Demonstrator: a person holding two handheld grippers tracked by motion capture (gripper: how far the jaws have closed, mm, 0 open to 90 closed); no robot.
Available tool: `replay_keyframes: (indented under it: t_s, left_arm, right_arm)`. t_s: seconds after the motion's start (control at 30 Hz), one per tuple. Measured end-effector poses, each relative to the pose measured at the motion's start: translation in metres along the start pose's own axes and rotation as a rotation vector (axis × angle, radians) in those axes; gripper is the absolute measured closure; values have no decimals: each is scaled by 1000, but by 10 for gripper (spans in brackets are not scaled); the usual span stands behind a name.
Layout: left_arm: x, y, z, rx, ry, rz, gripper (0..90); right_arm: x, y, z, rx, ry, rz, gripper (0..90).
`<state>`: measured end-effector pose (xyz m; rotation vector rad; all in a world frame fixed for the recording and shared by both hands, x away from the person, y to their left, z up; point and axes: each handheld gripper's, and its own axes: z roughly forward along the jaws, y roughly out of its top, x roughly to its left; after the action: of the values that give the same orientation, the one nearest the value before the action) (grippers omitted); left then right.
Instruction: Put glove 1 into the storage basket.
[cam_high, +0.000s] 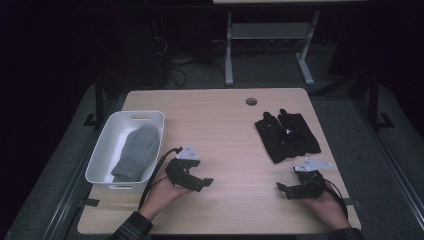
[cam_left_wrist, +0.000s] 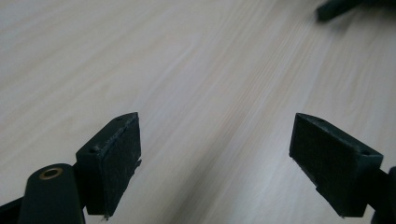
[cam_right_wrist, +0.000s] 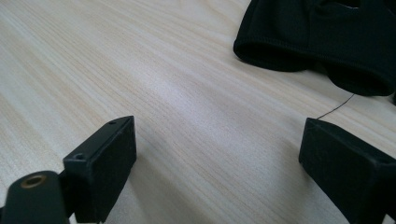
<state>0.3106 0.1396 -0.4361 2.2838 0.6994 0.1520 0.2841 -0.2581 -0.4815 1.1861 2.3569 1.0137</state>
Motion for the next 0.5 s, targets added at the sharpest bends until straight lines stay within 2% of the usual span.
replay_keyframes:
  t_s: [0.1,0.17,0.23,0.27,0.33,0.4,0.47,0.5]
  left_arm:
    - [0,-10,11,29,-12,-3,145]
    - [-2,-15,18,46,-12,4,134]
    - [-4,-20,22,69,2,36,127]
    - [-5,-22,23,60,13,59,121]
    - [-4,-23,23,55,15,70,123]
    - [-3,-27,23,34,24,109,123]
    - [-1,-31,23,-1,20,106,121]
    - [1,-33,23,-17,14,117,122]
  right_arm:
    - [0,0,0,4,2,-2,109]
    - [1,2,-1,12,5,-6,145]
    - [1,3,-1,23,9,-12,147]
    - [1,3,-2,28,10,-13,151]
    - [1,5,-3,38,11,-14,159]
    - [0,6,-5,29,12,-9,208]
    - [-1,8,-8,10,6,-7,242]
    - [-2,9,-10,5,8,-8,262]
